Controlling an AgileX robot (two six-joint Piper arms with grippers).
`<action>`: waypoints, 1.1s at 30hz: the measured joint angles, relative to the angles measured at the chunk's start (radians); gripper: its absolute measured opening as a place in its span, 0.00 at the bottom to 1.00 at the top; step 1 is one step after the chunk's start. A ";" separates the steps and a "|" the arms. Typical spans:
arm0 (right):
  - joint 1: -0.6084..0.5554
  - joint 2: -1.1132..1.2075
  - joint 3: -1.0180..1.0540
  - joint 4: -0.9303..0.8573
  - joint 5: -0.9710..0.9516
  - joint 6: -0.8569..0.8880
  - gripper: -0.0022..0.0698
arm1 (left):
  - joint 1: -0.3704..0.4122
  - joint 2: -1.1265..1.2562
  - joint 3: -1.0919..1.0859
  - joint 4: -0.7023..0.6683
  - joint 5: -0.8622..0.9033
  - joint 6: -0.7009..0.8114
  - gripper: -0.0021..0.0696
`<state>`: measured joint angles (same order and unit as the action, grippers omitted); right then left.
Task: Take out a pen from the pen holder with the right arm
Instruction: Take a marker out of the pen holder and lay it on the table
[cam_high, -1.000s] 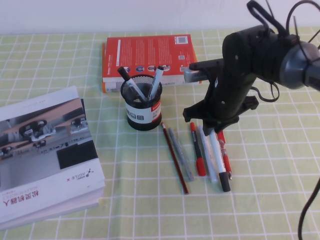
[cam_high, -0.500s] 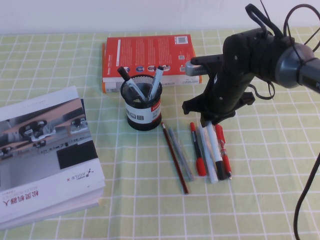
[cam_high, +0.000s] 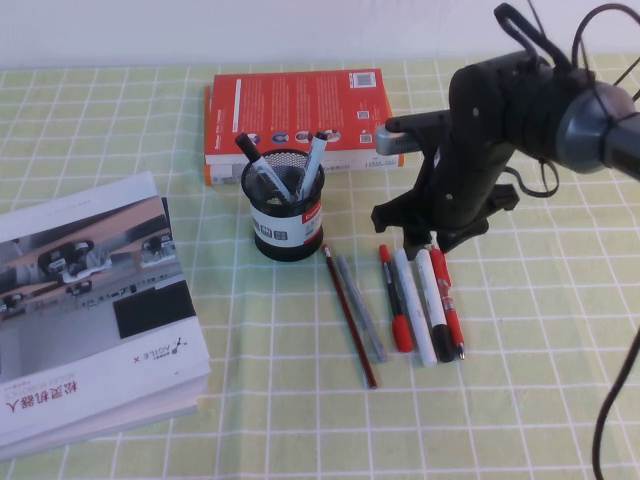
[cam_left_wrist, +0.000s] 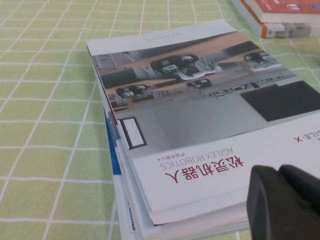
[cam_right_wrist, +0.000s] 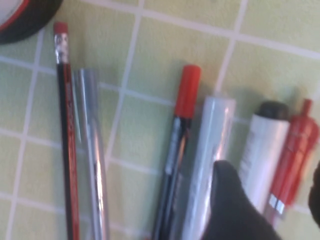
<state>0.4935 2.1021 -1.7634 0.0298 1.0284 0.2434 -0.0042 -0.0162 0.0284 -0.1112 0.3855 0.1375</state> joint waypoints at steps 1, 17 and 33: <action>0.000 -0.017 0.009 -0.009 0.005 0.000 0.42 | 0.000 0.000 0.000 0.000 0.000 0.000 0.02; 0.045 -0.817 0.570 -0.092 -0.017 0.000 0.02 | 0.000 0.000 0.000 0.000 0.000 0.000 0.02; 0.045 -1.525 0.993 -0.058 -0.015 0.000 0.01 | 0.000 0.000 0.000 0.000 0.000 0.000 0.02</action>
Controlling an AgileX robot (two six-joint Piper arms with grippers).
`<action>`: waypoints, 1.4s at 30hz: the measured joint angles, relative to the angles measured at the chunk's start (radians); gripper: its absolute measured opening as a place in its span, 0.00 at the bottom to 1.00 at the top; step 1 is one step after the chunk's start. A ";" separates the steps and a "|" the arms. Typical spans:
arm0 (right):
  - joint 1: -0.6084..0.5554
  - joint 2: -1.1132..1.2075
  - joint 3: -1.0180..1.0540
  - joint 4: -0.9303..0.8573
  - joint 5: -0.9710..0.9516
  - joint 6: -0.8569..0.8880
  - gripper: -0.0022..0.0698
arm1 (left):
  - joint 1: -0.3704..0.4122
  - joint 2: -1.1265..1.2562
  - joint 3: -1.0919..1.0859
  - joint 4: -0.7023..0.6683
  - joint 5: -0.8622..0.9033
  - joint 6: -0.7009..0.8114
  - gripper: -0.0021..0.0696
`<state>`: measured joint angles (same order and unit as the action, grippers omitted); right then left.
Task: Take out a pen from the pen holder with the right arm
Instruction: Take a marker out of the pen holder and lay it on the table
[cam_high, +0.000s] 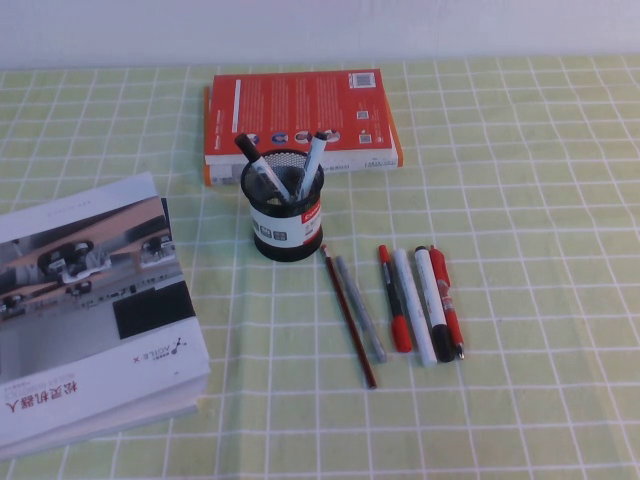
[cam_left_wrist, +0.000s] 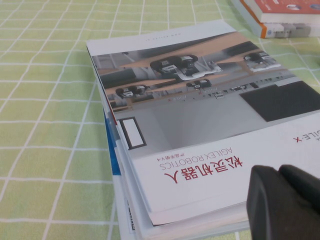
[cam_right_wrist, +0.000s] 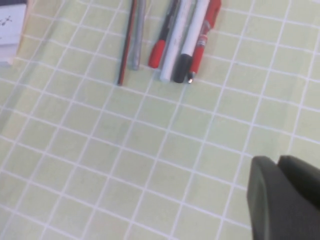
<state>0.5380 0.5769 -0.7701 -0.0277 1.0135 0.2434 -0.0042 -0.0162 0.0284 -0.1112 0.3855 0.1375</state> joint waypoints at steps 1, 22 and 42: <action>0.000 -0.027 0.026 -0.013 -0.003 0.000 0.01 | 0.000 0.000 0.000 0.000 0.000 0.000 0.02; -0.421 -0.305 0.485 -0.131 -0.478 -0.002 0.01 | 0.000 0.000 0.000 0.000 0.000 0.000 0.02; -0.496 -0.585 0.797 -0.218 -0.918 -0.002 0.01 | 0.000 0.000 0.000 0.000 0.000 0.000 0.02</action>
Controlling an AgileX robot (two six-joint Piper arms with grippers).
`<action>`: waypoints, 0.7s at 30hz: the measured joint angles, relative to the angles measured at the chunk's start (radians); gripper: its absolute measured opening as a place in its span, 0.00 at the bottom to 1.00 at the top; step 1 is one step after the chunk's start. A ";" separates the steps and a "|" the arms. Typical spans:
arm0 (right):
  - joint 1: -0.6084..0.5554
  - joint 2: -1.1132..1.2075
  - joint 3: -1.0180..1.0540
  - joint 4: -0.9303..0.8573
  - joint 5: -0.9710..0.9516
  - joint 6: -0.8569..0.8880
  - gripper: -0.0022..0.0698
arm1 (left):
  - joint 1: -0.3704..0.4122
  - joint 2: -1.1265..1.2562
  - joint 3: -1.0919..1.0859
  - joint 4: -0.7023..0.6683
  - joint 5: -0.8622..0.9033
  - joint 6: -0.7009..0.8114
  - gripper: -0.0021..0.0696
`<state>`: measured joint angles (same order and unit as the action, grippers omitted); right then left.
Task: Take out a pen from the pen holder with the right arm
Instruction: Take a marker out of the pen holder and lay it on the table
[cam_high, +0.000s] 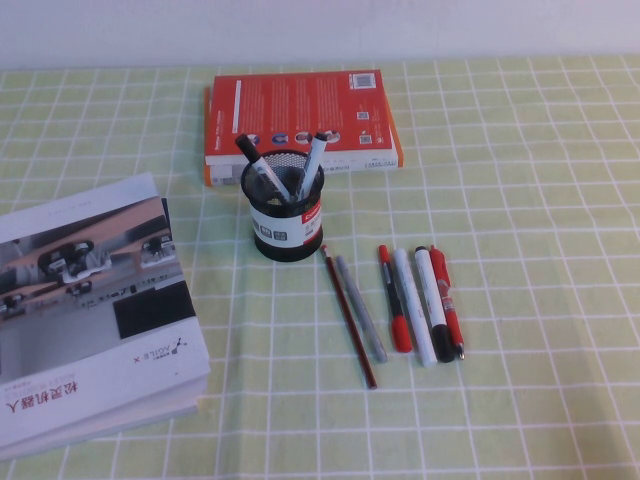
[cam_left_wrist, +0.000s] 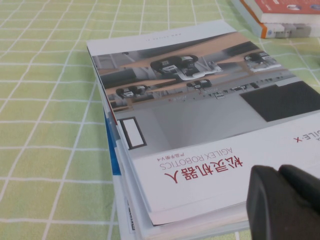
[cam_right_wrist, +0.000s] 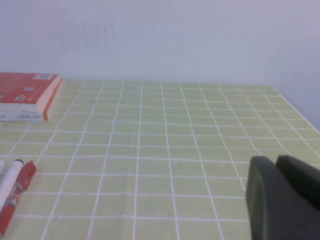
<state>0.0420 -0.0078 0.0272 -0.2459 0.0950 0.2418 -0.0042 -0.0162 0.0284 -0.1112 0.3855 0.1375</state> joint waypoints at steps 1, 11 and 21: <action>0.011 0.000 0.000 0.000 0.000 0.000 0.01 | 0.000 0.000 0.000 0.000 0.000 0.000 0.02; 0.049 0.000 0.000 0.042 0.082 -0.016 0.01 | 0.000 0.000 0.000 0.000 0.000 0.000 0.02; 0.057 0.000 0.000 0.402 0.273 -0.372 0.01 | 0.000 0.000 0.000 0.000 0.000 0.000 0.02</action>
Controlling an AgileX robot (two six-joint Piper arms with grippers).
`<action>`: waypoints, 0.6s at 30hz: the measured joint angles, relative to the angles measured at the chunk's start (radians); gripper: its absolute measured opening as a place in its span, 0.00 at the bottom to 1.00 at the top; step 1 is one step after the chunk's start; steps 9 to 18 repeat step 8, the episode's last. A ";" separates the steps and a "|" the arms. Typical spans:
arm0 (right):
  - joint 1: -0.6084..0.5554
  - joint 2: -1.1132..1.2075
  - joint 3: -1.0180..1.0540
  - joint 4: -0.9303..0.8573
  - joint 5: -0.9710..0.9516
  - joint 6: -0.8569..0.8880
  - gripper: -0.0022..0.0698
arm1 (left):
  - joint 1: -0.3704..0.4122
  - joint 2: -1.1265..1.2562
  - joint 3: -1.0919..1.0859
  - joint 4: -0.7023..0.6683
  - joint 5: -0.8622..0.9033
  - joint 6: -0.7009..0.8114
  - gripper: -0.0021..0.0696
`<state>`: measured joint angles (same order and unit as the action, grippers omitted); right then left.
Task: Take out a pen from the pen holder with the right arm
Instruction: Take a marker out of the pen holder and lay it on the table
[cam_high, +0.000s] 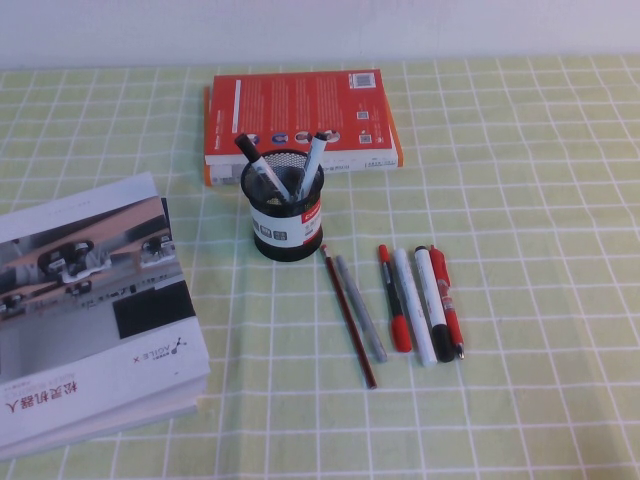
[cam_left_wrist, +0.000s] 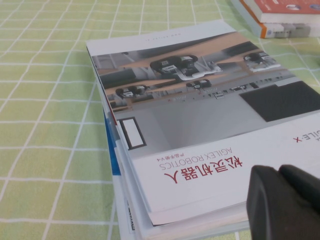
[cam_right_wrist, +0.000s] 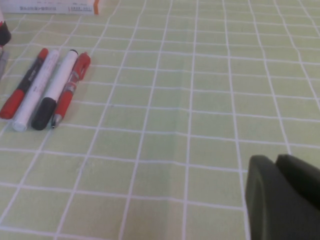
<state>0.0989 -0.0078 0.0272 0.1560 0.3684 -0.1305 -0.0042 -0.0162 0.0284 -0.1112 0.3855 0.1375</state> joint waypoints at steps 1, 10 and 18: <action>0.000 0.000 0.000 0.009 0.004 -0.005 0.01 | 0.000 0.000 0.000 0.000 0.000 0.000 0.02; 0.000 0.000 0.000 0.024 0.006 -0.011 0.01 | 0.000 0.000 0.000 0.000 0.000 0.000 0.02; 0.000 0.000 0.000 0.024 0.006 -0.011 0.01 | 0.000 0.000 0.000 0.000 0.000 0.000 0.02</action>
